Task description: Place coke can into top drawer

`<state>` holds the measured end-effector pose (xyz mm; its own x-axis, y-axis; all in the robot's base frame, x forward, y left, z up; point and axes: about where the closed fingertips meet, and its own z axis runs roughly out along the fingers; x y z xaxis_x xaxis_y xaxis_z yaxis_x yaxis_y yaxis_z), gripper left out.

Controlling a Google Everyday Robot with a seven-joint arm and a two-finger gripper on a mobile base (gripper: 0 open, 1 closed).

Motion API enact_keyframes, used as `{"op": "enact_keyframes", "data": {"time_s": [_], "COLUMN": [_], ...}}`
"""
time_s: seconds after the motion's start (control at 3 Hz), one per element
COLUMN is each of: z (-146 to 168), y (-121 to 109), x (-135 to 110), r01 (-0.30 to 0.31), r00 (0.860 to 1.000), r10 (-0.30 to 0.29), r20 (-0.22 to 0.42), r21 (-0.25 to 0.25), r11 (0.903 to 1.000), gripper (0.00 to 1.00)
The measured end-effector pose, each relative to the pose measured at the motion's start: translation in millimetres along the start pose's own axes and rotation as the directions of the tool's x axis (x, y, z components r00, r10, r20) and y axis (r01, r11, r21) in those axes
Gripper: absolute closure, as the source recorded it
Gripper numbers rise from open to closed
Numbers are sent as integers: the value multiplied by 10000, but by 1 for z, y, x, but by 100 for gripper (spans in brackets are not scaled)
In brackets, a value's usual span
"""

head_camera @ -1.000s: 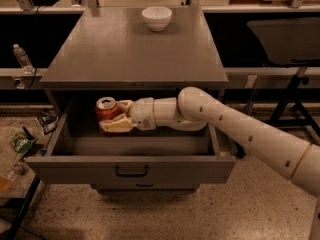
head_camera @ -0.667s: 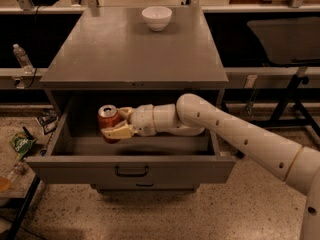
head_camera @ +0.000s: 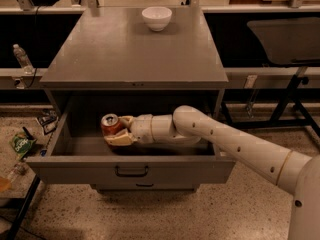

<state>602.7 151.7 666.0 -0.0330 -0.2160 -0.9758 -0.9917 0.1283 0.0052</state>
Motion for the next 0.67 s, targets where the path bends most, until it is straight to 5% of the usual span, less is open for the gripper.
{"op": "enact_keyframes", "data": {"time_s": [0.67], "z": [-1], "y": [-13], "x": [17], "r01": [-226], "r00": [9992], "r10": [240], "r20": [-323], "r21": [425], "r11": [9988], "gripper": [12]}}
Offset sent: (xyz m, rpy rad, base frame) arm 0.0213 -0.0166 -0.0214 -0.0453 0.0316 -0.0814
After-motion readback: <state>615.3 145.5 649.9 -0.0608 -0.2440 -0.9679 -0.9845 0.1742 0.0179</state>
